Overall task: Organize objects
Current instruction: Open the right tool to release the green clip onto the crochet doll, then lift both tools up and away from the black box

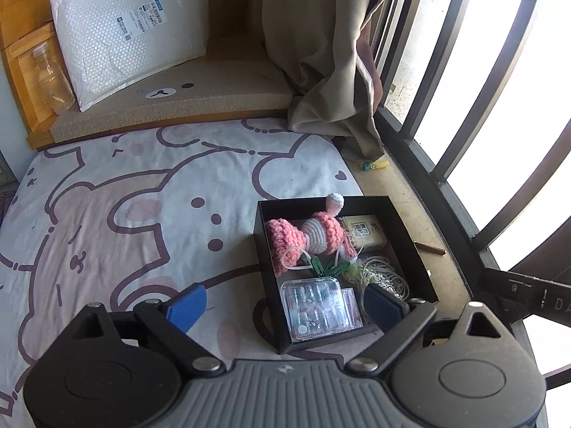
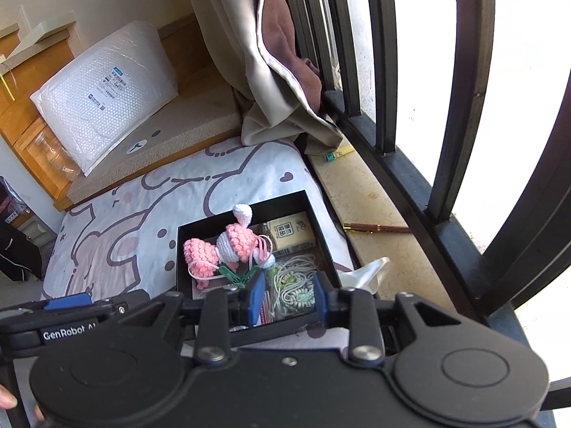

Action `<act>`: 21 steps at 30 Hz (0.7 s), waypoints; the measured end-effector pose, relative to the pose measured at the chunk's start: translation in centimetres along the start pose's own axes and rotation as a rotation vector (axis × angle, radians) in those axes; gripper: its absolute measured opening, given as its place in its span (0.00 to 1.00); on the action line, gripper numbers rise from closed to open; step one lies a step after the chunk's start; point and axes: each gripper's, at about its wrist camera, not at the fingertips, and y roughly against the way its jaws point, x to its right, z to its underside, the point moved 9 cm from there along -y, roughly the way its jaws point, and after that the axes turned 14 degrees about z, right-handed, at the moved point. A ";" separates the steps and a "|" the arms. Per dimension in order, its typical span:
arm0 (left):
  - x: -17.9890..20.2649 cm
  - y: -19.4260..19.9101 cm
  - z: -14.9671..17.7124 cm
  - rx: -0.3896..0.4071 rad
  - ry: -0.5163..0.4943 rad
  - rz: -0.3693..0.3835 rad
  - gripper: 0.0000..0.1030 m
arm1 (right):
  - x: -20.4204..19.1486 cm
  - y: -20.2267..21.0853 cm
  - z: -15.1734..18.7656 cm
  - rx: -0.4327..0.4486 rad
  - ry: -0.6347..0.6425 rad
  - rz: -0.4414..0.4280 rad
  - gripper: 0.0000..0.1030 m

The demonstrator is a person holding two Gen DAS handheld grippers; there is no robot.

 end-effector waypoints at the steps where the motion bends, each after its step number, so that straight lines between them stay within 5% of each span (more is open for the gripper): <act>1: 0.1 0.4 0.1 0.004 -0.006 0.001 0.92 | 0.0 0.4 0.1 0.007 0.005 0.001 0.33; 21: -0.3 5.2 1.5 0.051 -0.067 -0.078 1.00 | 1.2 3.6 2.4 0.060 0.059 0.120 0.86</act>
